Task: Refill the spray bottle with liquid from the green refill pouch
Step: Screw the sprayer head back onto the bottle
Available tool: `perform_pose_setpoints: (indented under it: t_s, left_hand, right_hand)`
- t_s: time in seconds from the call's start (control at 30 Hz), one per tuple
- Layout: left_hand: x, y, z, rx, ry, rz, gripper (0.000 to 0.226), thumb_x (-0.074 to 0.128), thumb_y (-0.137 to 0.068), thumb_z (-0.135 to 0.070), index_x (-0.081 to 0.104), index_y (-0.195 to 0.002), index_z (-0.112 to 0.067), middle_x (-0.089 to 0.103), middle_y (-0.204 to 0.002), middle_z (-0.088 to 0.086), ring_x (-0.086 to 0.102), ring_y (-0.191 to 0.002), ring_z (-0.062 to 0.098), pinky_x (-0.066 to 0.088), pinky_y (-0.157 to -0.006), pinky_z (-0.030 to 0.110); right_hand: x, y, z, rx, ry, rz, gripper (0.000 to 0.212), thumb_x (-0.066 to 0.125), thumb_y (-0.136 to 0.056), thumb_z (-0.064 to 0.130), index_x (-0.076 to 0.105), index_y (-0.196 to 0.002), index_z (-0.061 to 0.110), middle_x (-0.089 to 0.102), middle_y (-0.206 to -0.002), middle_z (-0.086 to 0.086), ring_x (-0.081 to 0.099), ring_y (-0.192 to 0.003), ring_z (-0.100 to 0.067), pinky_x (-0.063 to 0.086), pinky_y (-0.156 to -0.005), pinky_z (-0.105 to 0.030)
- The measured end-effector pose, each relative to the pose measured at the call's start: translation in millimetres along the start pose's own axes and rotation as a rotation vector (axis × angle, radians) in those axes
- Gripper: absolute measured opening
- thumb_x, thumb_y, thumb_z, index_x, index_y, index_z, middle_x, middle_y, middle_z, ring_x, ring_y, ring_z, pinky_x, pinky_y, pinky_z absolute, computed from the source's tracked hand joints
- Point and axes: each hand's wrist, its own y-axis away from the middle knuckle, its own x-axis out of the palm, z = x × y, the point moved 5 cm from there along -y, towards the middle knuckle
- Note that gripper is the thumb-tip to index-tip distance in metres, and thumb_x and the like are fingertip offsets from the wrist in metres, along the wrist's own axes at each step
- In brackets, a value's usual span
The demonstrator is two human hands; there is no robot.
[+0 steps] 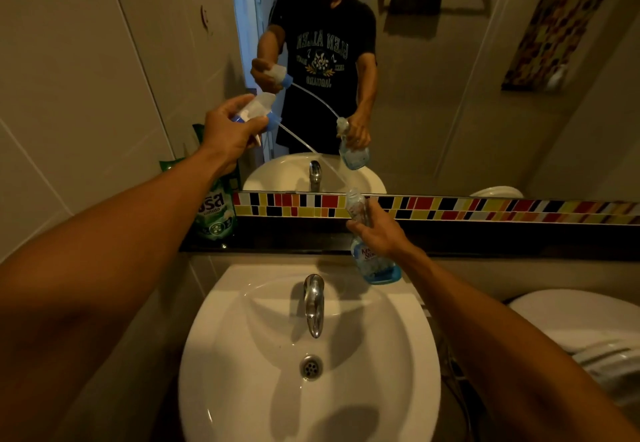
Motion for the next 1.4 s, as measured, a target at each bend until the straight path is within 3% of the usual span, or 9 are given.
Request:
perform_pose_setpoints:
  t_s: [0.1,0.3,0.43,0.53,0.73,1.07,1.17,1.3,1.4]
  left_hand:
    - [7.1,3.2,3.6,-0.009,0.013,0.031,0.054,0.073,-0.085,-0.002,0.057,-0.136,-0.013,0.063,-0.119,0.007,0.065,-0.099,0.022,0.055,-0.093,0.047]
    - [33.4,21.7,6.5,0.028,-0.046,0.13,0.051,0.073,-0.084,0.001,0.06,-0.13,-0.017,0.054,-0.126,0.011,0.063,-0.095,0.022,0.06,-0.068,0.024]
    - [50.9,32.0,15.7,0.052,-0.087,0.165,0.052,0.076,-0.082,0.001,0.062,-0.13,-0.014,0.058,-0.119,0.008,0.064,-0.084,0.018,0.061,-0.074,0.037]
    - [59.7,39.2,20.0,0.065,-0.098,0.206,0.052,0.077,-0.081,0.001,0.063,-0.128,-0.015,0.057,-0.112,-0.001,0.063,-0.093,0.02,0.061,-0.073,0.035]
    - [64.4,48.5,24.8,0.078,-0.105,0.242,0.052,0.078,-0.08,-0.002,0.063,-0.127,-0.019,0.059,-0.112,0.003,0.063,-0.092,0.02,0.06,-0.071,0.031]
    - [70.4,56.6,28.7,0.061,-0.101,0.273,0.049,0.078,-0.081,-0.008,0.063,-0.122,-0.029,0.06,-0.122,0.011,0.065,-0.102,0.029,0.061,-0.079,0.043]
    - [74.8,61.2,27.5,0.059,-0.08,0.239,0.047,0.082,-0.078,-0.016,0.061,-0.117,-0.033,0.061,-0.12,0.007,0.065,-0.099,0.025,0.06,-0.073,0.036]
    - [77.9,62.4,24.8,0.114,-0.064,0.221,0.05,0.081,-0.079,-0.012,0.058,-0.122,-0.023,0.06,-0.116,0.006,0.061,-0.095,0.018,0.053,-0.063,0.017]
    - [76.0,59.7,26.0,0.119,-0.072,0.249,0.049,0.077,-0.083,-0.007,0.057,-0.124,-0.024,0.058,-0.117,0.005,0.061,-0.098,0.019,0.054,-0.064,0.016]
  right_hand:
    - [2.2,1.1,10.2,-0.024,0.012,0.018,0.038,0.067,-0.099,0.042,0.049,-0.13,0.029,0.068,-0.125,-0.006,0.066,-0.112,-0.027,0.056,-0.098,-0.057]
    - [2.9,1.8,37.0,-0.095,0.01,0.047,0.028,0.065,-0.099,0.042,0.045,-0.114,0.028,0.066,-0.115,-0.003,0.068,-0.103,-0.026,0.059,-0.093,-0.056]
    - [4.3,3.7,55.7,-0.135,-0.004,0.057,0.032,0.065,-0.099,0.044,0.047,-0.117,0.026,0.068,-0.117,-0.003,0.068,-0.104,-0.025,0.058,-0.092,-0.057]
    - [4.8,4.4,66.9,-0.169,-0.026,0.052,0.031,0.066,-0.099,0.042,0.046,-0.116,0.026,0.068,-0.114,-0.002,0.067,-0.102,-0.024,0.058,-0.092,-0.056]
    - [4.9,7.8,78.4,-0.178,-0.061,0.06,0.033,0.065,-0.101,0.037,0.042,-0.124,0.03,0.065,-0.114,-0.002,0.066,-0.105,-0.026,0.057,-0.092,-0.051]
    - [4.6,7.2,81.4,-0.189,-0.031,0.062,0.031,0.065,-0.1,0.036,0.041,-0.12,0.031,0.066,-0.115,-0.004,0.067,-0.103,-0.026,0.058,-0.092,-0.051]
    - [5.1,7.4,84.3,-0.202,-0.033,0.061,0.03,0.065,-0.1,0.034,0.041,-0.118,0.029,0.065,-0.114,-0.003,0.067,-0.101,-0.026,0.057,-0.089,-0.048]
    - [4.8,5.2,87.5,-0.201,-0.036,0.065,0.031,0.065,-0.099,0.034,0.042,-0.118,0.027,0.067,-0.115,-0.007,0.067,-0.1,-0.027,0.058,-0.089,-0.05]
    - [2.7,3.4,88.0,-0.202,-0.057,0.071,0.03,0.067,-0.1,0.032,0.043,-0.117,0.027,0.066,-0.112,-0.006,0.066,-0.097,-0.025,0.056,-0.086,-0.045]
